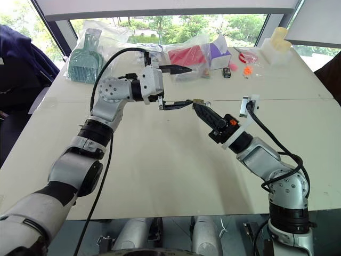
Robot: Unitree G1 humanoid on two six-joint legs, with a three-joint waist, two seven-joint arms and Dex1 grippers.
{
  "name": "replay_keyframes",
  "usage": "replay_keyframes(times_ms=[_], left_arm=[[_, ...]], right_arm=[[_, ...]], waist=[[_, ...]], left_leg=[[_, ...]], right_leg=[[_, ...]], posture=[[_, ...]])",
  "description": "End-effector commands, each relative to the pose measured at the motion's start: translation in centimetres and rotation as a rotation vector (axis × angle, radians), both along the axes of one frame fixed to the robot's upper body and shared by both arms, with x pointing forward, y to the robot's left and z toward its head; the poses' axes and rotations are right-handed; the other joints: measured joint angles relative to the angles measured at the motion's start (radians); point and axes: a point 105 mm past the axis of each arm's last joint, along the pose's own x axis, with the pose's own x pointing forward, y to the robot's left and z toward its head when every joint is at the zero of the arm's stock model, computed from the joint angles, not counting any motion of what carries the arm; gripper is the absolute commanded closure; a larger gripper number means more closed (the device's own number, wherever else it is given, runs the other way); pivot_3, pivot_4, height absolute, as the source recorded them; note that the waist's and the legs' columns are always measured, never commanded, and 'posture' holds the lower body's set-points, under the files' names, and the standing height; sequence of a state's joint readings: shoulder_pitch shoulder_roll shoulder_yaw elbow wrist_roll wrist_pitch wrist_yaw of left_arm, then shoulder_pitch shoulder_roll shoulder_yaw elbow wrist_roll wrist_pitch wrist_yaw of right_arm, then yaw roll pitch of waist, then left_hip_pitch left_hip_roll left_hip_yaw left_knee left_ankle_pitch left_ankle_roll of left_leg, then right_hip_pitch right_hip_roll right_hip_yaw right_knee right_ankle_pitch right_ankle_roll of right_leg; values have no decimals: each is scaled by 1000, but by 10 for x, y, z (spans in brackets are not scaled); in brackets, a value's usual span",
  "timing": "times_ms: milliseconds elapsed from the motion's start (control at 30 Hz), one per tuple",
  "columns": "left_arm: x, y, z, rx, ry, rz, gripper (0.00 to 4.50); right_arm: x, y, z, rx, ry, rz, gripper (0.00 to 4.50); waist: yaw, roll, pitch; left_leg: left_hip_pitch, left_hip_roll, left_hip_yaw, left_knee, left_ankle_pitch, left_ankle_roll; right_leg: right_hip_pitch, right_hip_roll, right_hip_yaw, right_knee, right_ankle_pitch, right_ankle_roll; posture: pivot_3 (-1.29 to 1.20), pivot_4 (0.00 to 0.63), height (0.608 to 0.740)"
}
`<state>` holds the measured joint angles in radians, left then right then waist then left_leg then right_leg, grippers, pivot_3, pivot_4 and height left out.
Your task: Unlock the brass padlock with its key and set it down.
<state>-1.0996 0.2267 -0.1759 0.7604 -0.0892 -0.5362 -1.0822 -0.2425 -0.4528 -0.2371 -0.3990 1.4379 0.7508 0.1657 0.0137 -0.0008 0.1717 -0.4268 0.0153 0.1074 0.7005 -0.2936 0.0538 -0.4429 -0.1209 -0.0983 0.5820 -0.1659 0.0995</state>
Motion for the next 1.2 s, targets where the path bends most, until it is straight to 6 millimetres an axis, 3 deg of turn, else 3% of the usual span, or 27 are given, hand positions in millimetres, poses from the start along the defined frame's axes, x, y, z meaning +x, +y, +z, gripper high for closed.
replay_keyframes(times_ms=[33, 567, 1200], left_arm=[[6, -2, 20, -51, -93, 56, 192], [-8, 11, 0, 21, 126, -57, 192], [10, -2, 12, -28, 23, 50, 192]], right_arm=[[-17, 15, 18, 24, -85, 91, 4500], [-8, 8, 13, 8, -71, 42, 4500], [-17, 18, 8, 18, -52, 78, 4500]], waist=[[0, 0, 0], [0, 0, 0], [0, 0, 0]], left_leg=[[0, 0, 0, 0, 0, 0], [0, 0, 0, 0, 0, 0], [0, 0, 0, 0, 0, 0]], right_leg=[[0, 0, 0, 0, 0, 0], [0, 0, 0, 0, 0, 0], [0, 0, 0, 0, 0, 0]], posture=[[0, 150, 735], [0, 150, 735], [0, 150, 735]])
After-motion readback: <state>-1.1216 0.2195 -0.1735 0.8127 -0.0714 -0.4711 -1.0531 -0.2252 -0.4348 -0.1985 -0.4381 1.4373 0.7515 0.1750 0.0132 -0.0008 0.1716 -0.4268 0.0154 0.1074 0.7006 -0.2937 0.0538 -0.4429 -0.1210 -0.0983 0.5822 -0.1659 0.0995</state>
